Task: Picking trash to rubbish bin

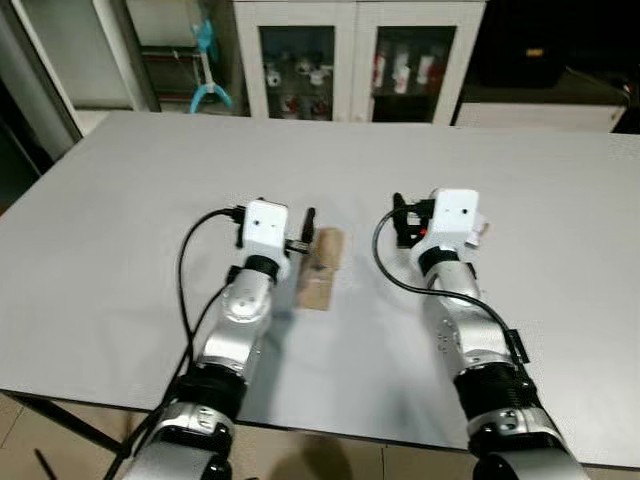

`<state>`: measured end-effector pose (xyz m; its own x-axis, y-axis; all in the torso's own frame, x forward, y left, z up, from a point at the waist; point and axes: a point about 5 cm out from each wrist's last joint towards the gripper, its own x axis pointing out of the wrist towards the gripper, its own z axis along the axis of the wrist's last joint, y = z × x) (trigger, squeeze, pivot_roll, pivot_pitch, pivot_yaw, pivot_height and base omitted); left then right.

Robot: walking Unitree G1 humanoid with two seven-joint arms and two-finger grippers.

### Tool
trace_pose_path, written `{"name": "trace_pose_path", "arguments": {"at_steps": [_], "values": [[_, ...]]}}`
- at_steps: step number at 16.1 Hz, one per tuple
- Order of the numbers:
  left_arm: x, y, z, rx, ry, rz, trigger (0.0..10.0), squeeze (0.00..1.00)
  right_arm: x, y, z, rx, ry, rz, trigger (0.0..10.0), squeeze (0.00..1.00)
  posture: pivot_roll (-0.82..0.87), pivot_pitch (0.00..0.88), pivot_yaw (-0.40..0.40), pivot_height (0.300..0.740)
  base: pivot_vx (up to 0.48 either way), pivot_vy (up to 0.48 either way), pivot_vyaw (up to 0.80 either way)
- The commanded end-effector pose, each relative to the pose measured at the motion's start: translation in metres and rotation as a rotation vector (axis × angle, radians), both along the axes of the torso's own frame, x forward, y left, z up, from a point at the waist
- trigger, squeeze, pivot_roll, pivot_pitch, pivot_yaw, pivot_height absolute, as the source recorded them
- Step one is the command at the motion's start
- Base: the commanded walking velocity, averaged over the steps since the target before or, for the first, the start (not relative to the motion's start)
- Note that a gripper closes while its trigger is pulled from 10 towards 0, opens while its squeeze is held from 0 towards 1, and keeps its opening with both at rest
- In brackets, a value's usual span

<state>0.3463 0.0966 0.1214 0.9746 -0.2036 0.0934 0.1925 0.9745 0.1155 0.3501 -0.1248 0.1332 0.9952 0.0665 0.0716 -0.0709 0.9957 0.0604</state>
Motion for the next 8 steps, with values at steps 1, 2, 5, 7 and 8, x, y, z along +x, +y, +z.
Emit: {"name": "trace_pose_path", "arguments": {"at_steps": [1, 2, 5, 7, 8], "values": [[0.0007, 0.0072, 0.0005, 0.012, -0.002, 0.02, 10.0, 0.0, -0.0008, 0.0024, -0.0014, 0.009, 0.008, 0.004, 10.0, 0.0, 0.03, 0.0, 0.047, 0.74, 0.0, -0.289, 0.0], [0.0006, 0.0071, 0.0006, 0.012, -0.003, 0.02, 10.0, 0.0, -0.0011, 0.0025, -0.0017, 0.009, 0.009, 0.004, 10.0, 0.0, 0.03, 0.0, 0.048, 0.74, 0.0, -0.289, 0.0], [0.0005, 0.0069, 0.001, 0.004, -0.006, 0.021, 10.0, 0.0, -0.0014, 0.0026, -0.0021, 0.009, 0.01, 0.005, 10.0, 0.0, 0.03, 0.0, 0.048, 0.74, 0.0, -0.28, 0.0], [0.0008, 0.0066, 0.0009, 0.012, -0.004, 0.023, 10.0, 0.0, -0.0015, 0.0023, -0.0021, 0.009, 0.01, 0.006, 10.0, 0.0, 0.03, 0.0, 0.048, 0.74, 0.0, 0.0, 0.0], [0.0008, 0.0064, 0.0007, 0.015, -0.002, 0.023, 10.0, 0.0, -0.0014, 0.0023, -0.0018, 0.008, 0.01, 0.006, 10.0, 0.0, 0.03, 0.0, 0.048, 0.74, 0.0, -0.281, 0.0]]}}
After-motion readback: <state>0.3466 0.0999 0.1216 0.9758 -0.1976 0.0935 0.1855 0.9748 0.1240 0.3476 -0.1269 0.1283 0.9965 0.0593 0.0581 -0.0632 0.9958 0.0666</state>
